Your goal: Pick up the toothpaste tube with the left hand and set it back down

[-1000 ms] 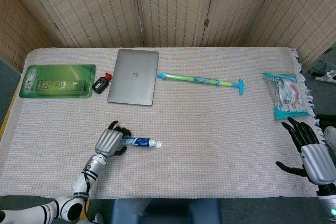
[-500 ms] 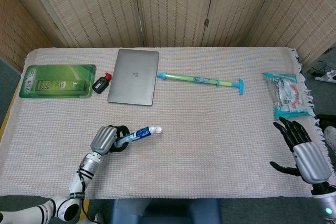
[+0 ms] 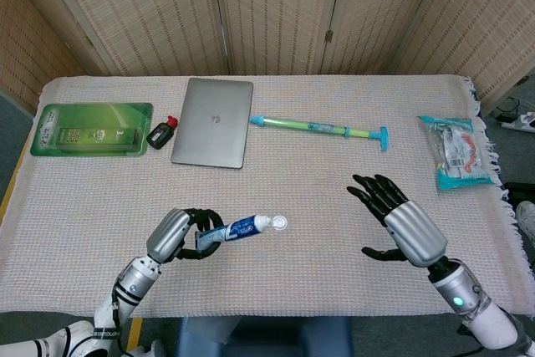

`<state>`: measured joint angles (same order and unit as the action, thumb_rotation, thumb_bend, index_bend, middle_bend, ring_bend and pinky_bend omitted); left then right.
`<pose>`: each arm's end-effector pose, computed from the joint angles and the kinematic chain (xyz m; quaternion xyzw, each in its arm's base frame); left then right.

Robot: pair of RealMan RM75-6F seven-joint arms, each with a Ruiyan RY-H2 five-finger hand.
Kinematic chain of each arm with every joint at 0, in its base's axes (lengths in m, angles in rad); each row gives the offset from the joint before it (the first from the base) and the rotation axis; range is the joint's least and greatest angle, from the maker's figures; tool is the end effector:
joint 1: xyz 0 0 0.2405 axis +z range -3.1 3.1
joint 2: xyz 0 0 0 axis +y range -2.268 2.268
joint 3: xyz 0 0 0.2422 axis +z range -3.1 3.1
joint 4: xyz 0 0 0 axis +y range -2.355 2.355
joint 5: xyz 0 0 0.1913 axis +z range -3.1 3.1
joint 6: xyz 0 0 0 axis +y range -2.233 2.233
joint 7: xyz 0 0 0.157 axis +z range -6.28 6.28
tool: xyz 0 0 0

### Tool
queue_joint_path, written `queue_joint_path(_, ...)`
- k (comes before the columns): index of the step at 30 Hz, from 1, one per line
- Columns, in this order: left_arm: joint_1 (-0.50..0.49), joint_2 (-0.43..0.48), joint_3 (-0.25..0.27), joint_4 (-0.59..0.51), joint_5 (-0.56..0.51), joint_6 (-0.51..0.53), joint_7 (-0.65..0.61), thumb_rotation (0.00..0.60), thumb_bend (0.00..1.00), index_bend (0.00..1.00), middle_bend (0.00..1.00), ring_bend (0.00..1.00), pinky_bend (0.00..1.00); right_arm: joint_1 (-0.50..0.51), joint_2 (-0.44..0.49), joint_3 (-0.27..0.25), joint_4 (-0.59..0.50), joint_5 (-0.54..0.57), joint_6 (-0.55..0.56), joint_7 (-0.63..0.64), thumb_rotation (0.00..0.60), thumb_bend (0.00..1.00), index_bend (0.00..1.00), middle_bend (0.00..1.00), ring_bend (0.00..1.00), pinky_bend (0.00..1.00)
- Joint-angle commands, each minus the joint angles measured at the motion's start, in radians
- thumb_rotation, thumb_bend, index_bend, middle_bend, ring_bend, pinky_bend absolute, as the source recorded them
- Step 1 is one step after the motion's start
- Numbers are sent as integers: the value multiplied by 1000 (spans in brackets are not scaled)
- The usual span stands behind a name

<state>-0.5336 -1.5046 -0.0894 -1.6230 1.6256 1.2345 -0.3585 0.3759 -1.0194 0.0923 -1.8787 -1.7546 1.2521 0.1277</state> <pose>-0.1172 0.2656 0.0275 -0.6230 -0.4843 -0.5827 0.1944 -0.1531 -0.2392 0.1397 0.7158 -0.3514 0.5000 0.3378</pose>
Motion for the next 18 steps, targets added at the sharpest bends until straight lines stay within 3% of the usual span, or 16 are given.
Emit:
queue_joint_path(1,-7,5,10,-29,11,1,1,600,715,785,786,700,590,55,-47,35,-28,11,-48,-31,600,167,0,0,0,0)
queue_joint_path(18,-17,28,42,-125,36,5,-23,600,723,797,796,706,589,208,-250,105,-32,68,-123,-149,600,167,0,0,0,0)
